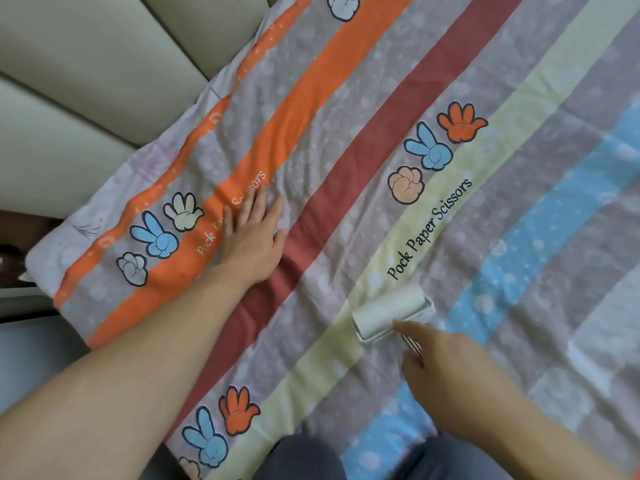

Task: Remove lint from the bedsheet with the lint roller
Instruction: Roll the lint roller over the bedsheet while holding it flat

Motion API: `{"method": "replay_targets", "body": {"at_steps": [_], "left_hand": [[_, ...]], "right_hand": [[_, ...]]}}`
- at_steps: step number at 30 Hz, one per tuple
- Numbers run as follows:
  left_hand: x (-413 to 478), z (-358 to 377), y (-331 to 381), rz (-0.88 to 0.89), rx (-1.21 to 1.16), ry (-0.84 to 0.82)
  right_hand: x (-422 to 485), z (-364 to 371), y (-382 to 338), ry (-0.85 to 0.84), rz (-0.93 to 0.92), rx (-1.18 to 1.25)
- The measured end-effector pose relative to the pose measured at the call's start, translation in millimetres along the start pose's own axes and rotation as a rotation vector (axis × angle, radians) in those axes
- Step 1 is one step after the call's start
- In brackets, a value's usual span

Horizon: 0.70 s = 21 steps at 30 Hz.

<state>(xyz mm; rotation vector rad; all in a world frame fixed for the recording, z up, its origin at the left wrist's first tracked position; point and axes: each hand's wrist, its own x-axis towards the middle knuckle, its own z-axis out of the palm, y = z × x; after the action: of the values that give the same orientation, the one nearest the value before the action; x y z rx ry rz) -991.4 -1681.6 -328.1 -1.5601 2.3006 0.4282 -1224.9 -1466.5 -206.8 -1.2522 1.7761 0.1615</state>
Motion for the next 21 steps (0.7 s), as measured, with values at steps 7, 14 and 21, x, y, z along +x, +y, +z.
{"method": "replay_targets", "body": {"at_steps": [7, 14, 21], "left_hand": [[13, 13, -53, -0.051, -0.044, 0.082], [40, 27, -78, 0.047, -0.187, 0.188], [40, 31, -79, 0.061, -0.229, 0.220]], "right_hand": [[117, -17, -110, 0.300, -0.165, 0.194], [181, 10, -146, 0.376, -0.100, 0.198], [106, 51, -110, 0.222, -0.013, 0.185]]}}
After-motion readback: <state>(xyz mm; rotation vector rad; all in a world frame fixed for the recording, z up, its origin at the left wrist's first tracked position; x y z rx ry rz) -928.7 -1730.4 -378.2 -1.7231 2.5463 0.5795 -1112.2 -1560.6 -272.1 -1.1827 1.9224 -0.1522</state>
